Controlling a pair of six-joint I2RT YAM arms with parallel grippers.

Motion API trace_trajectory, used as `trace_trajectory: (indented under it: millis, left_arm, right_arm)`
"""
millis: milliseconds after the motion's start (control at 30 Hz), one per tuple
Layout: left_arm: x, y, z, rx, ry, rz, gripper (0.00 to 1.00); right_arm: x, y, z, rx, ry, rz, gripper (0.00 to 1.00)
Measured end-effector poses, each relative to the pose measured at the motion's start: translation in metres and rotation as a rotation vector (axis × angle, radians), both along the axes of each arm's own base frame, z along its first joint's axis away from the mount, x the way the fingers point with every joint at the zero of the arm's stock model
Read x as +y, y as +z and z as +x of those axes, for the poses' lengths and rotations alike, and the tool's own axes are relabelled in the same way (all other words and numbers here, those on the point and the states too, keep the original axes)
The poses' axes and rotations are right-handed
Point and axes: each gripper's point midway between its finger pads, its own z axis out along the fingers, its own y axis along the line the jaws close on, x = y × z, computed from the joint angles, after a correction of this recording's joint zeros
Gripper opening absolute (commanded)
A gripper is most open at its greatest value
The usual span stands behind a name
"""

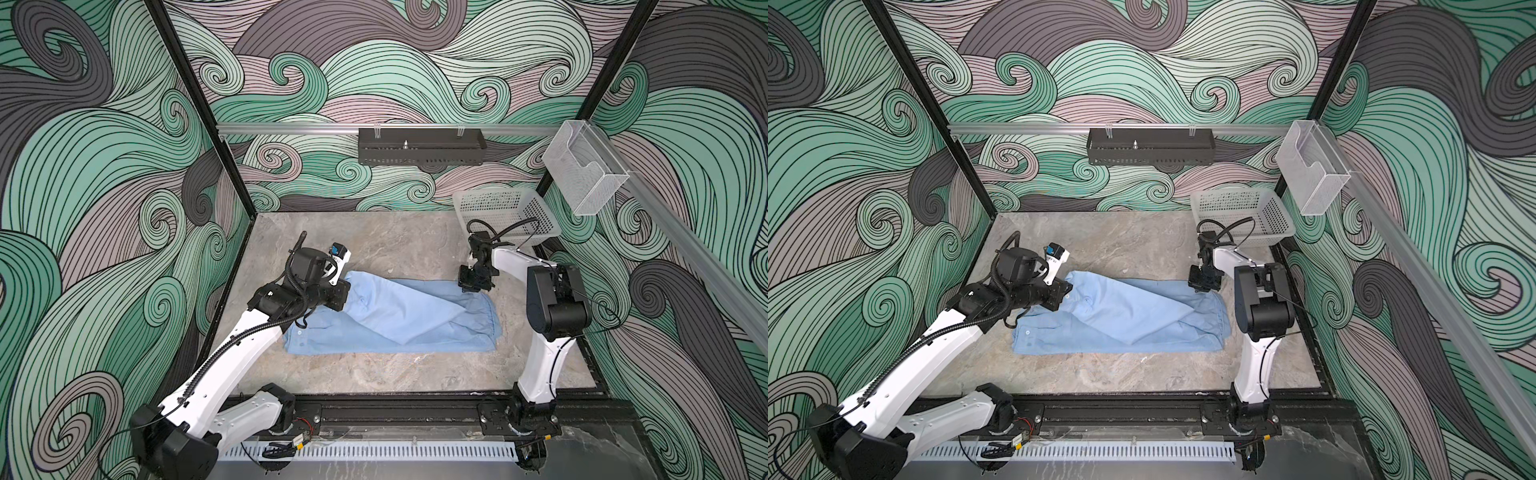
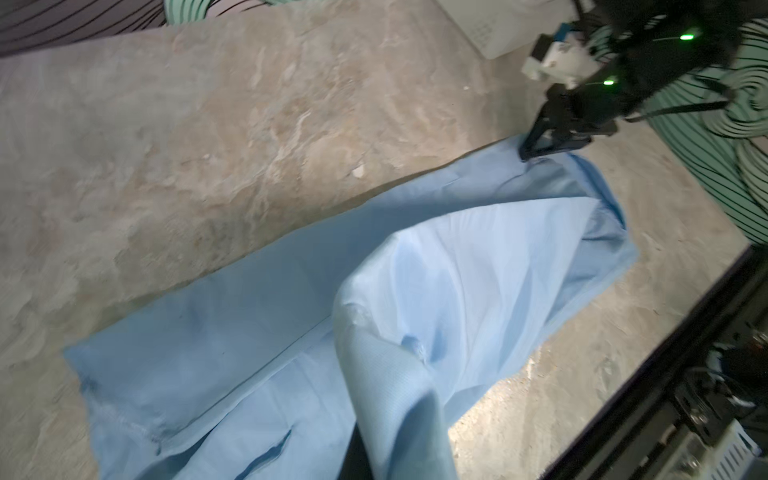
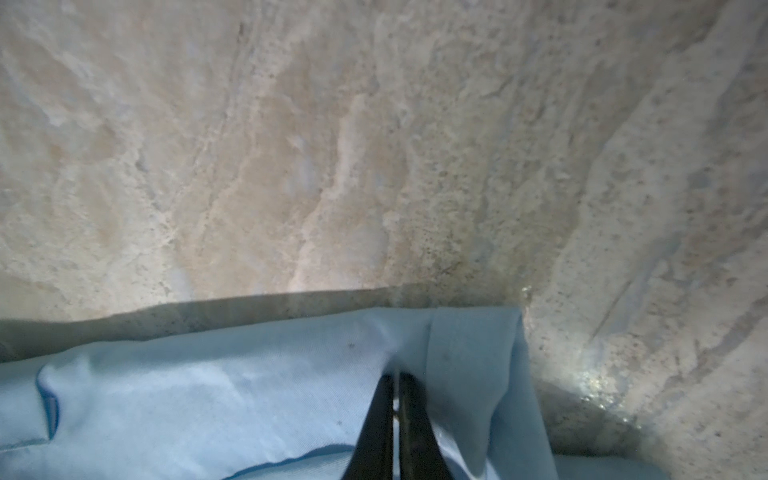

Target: Fold and stack the long sleeve shirts

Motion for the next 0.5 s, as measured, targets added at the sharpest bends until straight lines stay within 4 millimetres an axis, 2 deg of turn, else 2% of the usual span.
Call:
trace_trajectory:
  millis: [200, 500]
  left_arm:
    - [0.046, -0.029, 0.022, 0.088, 0.194, 0.068, 0.00]
    - [0.075, -0.065, 0.032, 0.210, 0.293, 0.131, 0.00]
  right_arm:
    - [-0.004, 0.000, 0.001, -0.003, -0.008, -0.006, 0.10]
    - [-0.004, 0.000, 0.001, -0.004, -0.010, -0.007, 0.10]
